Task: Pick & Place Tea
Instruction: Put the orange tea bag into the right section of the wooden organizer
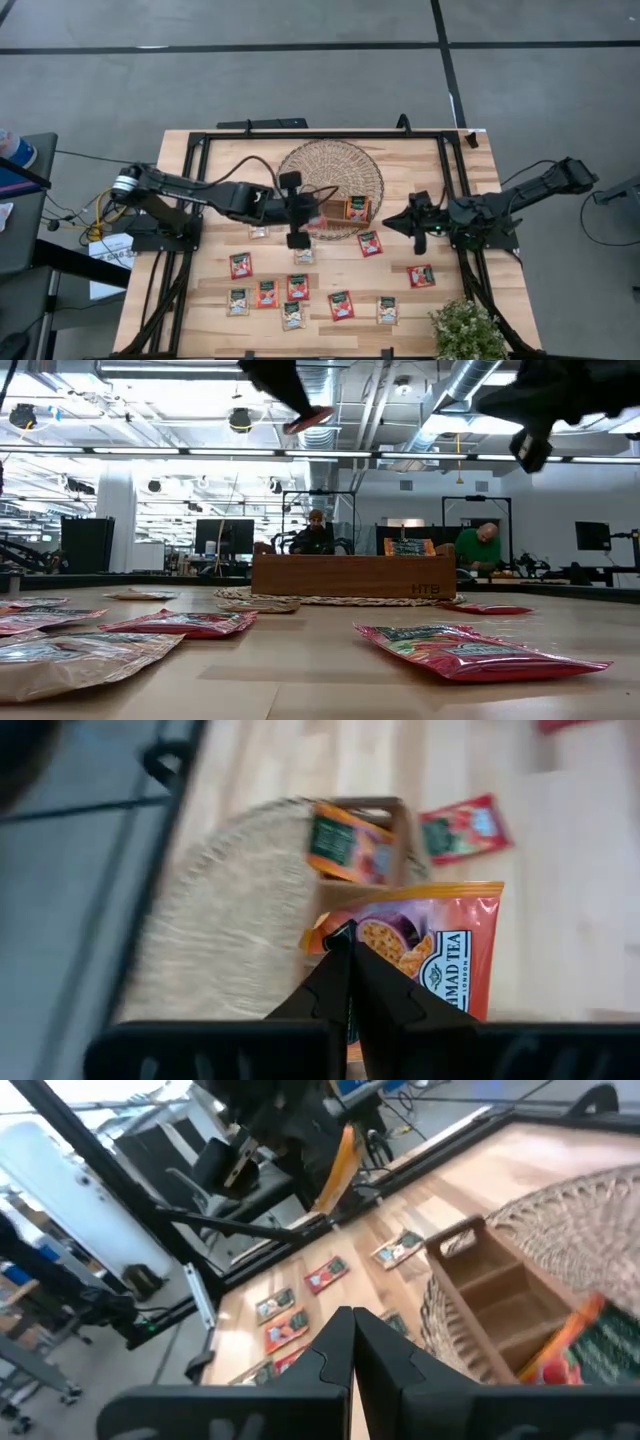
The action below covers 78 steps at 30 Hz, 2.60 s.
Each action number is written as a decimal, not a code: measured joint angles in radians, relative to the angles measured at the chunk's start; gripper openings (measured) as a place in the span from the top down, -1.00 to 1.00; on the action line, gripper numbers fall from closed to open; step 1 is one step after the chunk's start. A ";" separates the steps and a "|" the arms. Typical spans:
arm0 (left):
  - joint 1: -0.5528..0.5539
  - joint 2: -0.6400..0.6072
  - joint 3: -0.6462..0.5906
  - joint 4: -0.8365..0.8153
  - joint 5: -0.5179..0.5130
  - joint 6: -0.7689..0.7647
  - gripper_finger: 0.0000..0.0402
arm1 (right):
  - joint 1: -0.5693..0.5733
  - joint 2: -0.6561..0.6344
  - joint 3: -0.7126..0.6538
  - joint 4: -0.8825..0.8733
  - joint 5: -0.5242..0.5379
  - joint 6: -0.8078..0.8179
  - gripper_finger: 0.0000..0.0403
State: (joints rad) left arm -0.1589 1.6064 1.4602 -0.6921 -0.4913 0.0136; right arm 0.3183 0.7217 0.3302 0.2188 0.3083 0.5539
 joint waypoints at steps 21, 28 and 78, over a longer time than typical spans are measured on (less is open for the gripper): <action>-0.045 0.215 0.209 0.115 -0.389 0.394 1.00 | -0.212 0.321 0.282 -0.003 -0.019 -0.165 0.26; -0.045 0.195 0.209 0.128 -0.383 0.393 1.00 | -0.256 0.392 0.344 0.000 -0.020 -0.216 0.26; -0.006 0.195 0.209 0.043 -0.327 0.359 1.00 | -0.358 0.536 0.469 -0.046 -0.231 -0.293 0.15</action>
State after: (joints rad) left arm -0.1651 1.8019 1.6691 -0.6493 -0.8182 0.3729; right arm -0.0399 1.2582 0.7991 0.1727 0.0769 0.2611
